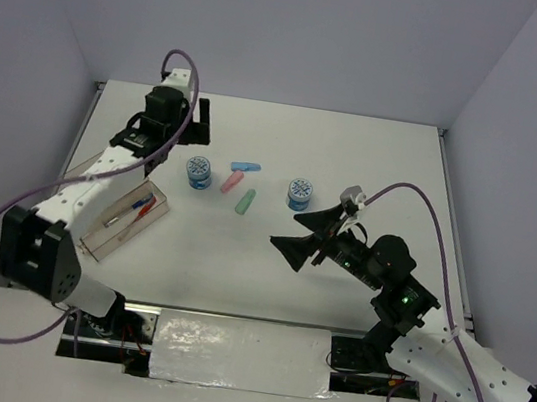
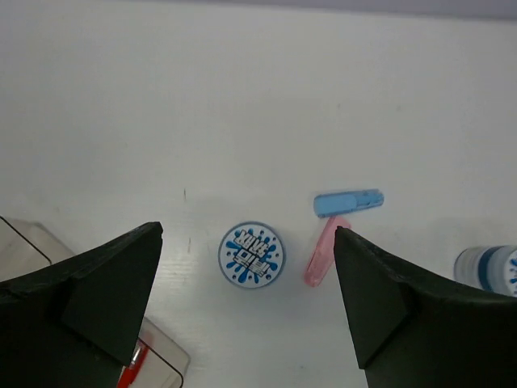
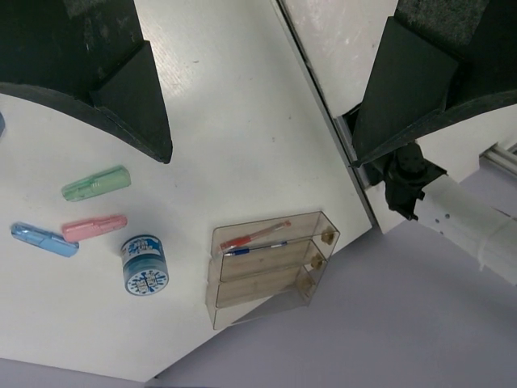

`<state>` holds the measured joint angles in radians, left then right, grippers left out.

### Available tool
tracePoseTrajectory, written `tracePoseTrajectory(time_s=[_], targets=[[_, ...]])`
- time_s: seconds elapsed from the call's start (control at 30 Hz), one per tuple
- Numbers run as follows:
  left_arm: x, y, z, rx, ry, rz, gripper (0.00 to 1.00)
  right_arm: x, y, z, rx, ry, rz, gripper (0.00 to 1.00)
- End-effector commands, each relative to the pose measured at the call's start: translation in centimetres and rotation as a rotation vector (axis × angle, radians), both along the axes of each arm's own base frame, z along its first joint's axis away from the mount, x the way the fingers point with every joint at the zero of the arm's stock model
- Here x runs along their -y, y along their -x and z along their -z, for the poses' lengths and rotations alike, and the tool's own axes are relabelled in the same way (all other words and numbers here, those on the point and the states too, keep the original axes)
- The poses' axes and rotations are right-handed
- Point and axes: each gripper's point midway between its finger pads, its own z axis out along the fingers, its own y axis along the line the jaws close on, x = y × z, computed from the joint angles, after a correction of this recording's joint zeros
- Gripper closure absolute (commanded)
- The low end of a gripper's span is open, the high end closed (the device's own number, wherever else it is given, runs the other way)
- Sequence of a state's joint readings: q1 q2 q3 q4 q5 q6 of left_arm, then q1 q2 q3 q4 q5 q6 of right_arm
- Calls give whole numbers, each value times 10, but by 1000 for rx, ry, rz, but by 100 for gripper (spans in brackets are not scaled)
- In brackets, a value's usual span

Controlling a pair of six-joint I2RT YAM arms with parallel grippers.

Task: Sort the stationery into containers
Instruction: Place the pen in the storage box, then pick up the stationery from the center of the board.

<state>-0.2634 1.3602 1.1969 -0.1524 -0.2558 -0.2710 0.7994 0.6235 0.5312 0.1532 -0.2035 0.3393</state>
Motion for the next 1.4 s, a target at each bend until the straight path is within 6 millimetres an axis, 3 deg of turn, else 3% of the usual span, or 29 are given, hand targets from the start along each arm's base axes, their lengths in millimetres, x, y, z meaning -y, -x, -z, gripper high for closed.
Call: tracePoseTrajectory(time_s=[0.0,0.07,0.1,0.2,0.27,0.5,0.63,0.7,0.9,0.97,1.03,1.07,1.13,1.17,1.27,1.37], targets=[[12,-10,56,-213,86,-32,1,4,-1,-14,12,-22,18,0],[15,-15,80,-288,89,-49,1,4,-2,-9,4,-9,24,0],[16,-21,102,-340,79,-60,1,4,-2,-8,4,-7,24,0],[29,-19,143,-451,104,-30,1,4,-3,0,-7,12,24,0],[33,-14,161,-469,107,-27,1,4,-5,6,-13,25,31,0],[33,-7,188,-519,76,-55,1,-2,-5,9,-16,21,9,0],[36,-10,191,-511,77,-55,5,-2,-5,10,-19,16,9,0],[36,-13,193,-510,70,-54,15,-2,-4,11,-19,18,4,0],[29,-19,196,-513,36,-92,20,-1,-4,13,-18,25,8,0],[29,-21,193,-506,32,-93,30,-1,-4,14,-18,27,6,0],[29,-25,192,-508,21,-90,34,-1,-5,14,-19,28,9,0],[29,-26,192,-512,11,-80,58,-1,-4,15,-20,27,6,0],[31,-32,191,-515,4,-75,82,-1,-4,14,-16,23,6,0],[31,-32,192,-529,-3,-71,100,-1,-4,14,-15,24,11,0],[32,-37,185,-525,-10,-64,100,0,-5,16,-15,32,17,0],[26,-39,164,-490,-22,-91,100,1,-6,17,-14,37,25,0]])
